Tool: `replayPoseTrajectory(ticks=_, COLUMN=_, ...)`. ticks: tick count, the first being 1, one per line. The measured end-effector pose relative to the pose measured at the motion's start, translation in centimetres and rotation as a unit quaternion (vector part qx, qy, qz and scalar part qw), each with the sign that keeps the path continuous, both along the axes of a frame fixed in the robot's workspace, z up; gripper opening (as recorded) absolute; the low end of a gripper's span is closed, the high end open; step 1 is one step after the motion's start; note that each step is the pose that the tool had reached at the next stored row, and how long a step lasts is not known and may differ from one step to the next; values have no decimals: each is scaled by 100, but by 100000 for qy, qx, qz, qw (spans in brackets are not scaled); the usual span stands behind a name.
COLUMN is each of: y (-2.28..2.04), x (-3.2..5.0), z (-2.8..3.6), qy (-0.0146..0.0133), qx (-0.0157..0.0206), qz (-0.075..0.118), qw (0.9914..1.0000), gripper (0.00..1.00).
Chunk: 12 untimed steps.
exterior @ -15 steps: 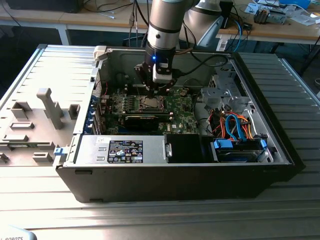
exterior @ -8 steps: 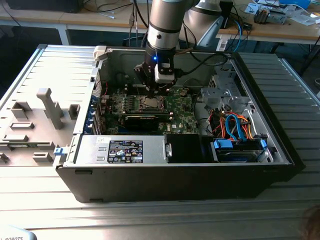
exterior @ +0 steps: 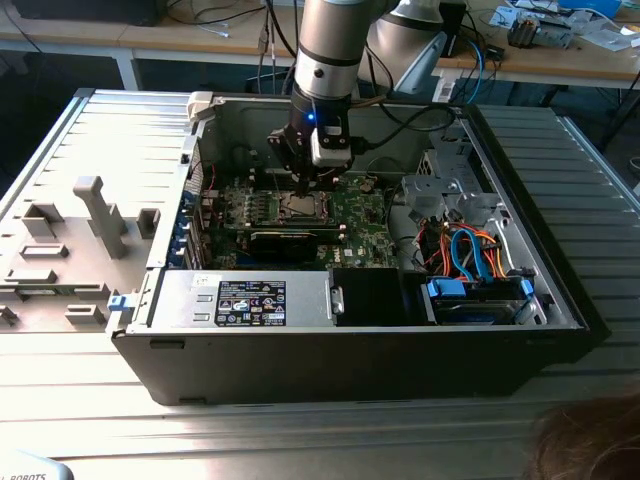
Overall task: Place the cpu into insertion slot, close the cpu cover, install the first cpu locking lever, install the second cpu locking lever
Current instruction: 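Install the first cpu locking lever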
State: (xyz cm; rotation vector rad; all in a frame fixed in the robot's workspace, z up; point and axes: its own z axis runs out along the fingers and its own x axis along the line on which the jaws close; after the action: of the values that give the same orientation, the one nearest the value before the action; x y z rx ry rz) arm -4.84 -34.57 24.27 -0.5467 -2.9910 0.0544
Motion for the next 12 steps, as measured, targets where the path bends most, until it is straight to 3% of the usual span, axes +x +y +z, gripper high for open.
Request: replayPoseTrajectory(ticks=12, y=0, x=0, z=0, qy=-2, qx=1, qz=1833, qw=99983, gripper=11)
